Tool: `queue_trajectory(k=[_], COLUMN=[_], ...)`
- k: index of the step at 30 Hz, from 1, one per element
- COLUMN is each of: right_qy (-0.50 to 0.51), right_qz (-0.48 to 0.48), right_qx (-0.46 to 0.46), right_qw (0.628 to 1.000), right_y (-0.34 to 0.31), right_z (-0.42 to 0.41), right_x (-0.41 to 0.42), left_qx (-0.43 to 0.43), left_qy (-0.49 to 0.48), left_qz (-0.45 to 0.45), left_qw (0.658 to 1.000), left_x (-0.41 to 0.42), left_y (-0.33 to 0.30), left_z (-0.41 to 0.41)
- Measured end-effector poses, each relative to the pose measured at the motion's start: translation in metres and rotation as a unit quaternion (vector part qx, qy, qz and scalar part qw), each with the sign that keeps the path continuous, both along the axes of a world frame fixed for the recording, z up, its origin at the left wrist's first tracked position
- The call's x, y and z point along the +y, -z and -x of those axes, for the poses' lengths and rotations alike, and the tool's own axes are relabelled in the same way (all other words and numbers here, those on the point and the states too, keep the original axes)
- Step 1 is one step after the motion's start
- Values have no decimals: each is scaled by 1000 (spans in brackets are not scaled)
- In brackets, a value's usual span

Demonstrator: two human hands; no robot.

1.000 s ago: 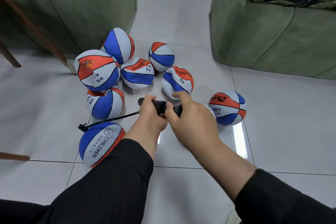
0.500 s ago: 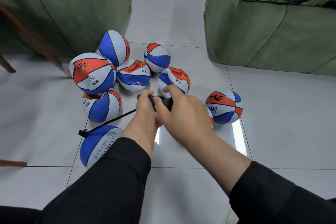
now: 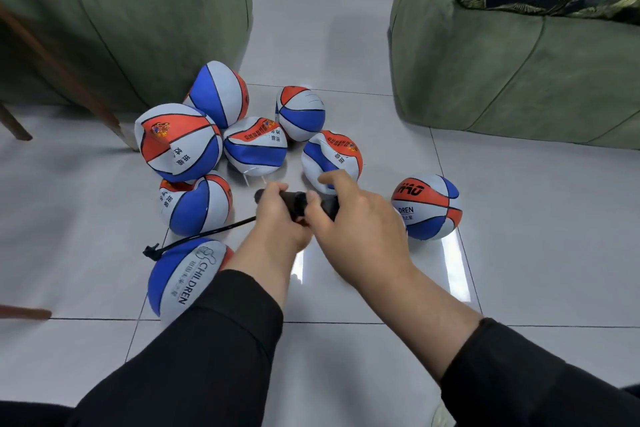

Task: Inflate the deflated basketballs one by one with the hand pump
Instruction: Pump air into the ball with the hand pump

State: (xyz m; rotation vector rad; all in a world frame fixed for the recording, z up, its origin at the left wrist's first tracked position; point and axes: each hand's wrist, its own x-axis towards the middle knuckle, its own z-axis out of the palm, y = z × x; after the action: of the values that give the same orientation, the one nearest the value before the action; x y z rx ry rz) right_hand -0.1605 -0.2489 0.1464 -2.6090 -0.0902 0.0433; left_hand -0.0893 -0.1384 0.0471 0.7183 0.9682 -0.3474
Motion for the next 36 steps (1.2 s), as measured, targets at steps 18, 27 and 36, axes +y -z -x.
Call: queue_trajectory(k=[18, 27, 36], right_qy=[-7, -37, 23], right_qz=[-4, 18, 2], right_qx=[39, -37, -42], right_qw=[999, 998, 999], right_y=[49, -7, 20], right_z=[-8, 12, 9], right_x=[17, 11, -1], left_qx=[9, 36, 20], left_qy=[46, -57, -12], left_qz=[17, 0, 2], left_qw=[999, 998, 1000], left_x=[-1, 50, 4], left_y=[-3, 2, -13], left_z=[32, 10, 21])
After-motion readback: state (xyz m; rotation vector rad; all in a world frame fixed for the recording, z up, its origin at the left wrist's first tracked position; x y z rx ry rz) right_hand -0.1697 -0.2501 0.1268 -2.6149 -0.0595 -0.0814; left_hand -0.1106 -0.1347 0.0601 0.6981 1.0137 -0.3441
